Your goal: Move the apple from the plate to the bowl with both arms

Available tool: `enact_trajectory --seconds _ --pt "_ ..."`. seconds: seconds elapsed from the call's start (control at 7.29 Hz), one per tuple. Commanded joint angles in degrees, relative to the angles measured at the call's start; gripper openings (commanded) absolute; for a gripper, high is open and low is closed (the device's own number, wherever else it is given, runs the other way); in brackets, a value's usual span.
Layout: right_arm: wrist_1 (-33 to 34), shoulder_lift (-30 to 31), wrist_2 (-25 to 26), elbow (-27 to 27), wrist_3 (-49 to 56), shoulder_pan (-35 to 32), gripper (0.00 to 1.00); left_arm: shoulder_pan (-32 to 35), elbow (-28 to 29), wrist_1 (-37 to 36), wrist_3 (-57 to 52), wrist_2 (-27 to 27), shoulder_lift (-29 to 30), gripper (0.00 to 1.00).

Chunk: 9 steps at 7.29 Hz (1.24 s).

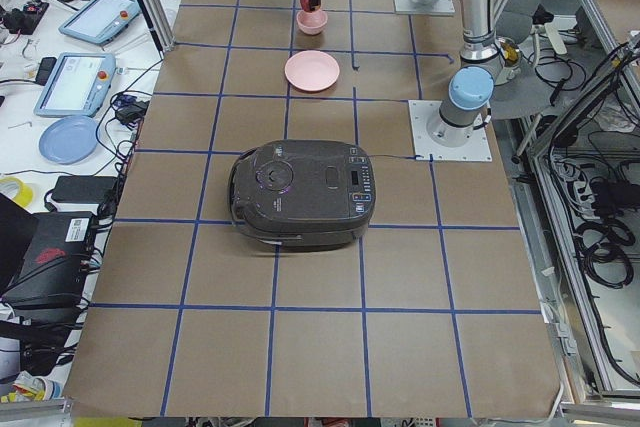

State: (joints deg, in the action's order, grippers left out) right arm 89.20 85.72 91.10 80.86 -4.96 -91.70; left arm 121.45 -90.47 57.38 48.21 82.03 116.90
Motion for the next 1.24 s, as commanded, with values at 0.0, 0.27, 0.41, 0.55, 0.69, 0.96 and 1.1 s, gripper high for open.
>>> enact_trajectory --seconds 0.0,0.27,0.41,0.55,0.69,0.96,1.1 --pt "0.0 0.1 0.4 0.0 0.0 0.1 1.00 0.9 -0.2 -0.3 0.2 0.2 2.4 0.13" --pt "-0.1 0.1 0.5 0.0 0.0 -0.1 1.00 1.3 -0.9 -0.7 0.1 -0.1 2.4 0.94" --pt "-0.2 0.1 0.6 0.0 0.0 -0.1 1.00 1.2 -1.2 -0.6 -0.1 -0.1 2.5 1.00" --pt "-0.4 0.1 0.7 0.0 0.0 0.0 1.00 1.2 -1.6 -0.5 -0.8 0.1 1.2 1.00" --pt "-0.6 0.1 0.7 0.0 0.0 0.0 1.00 0.7 -1.6 -0.6 -1.8 0.3 0.1 1.00" --pt "-0.6 0.1 0.7 0.0 0.0 -0.1 1.00 -3.6 -1.9 2.0 -12.8 0.7 -5.4 1.00" --pt "-0.6 0.1 0.7 0.0 0.0 -0.1 1.00 -7.8 -2.0 9.5 -20.8 5.2 -9.9 1.00"
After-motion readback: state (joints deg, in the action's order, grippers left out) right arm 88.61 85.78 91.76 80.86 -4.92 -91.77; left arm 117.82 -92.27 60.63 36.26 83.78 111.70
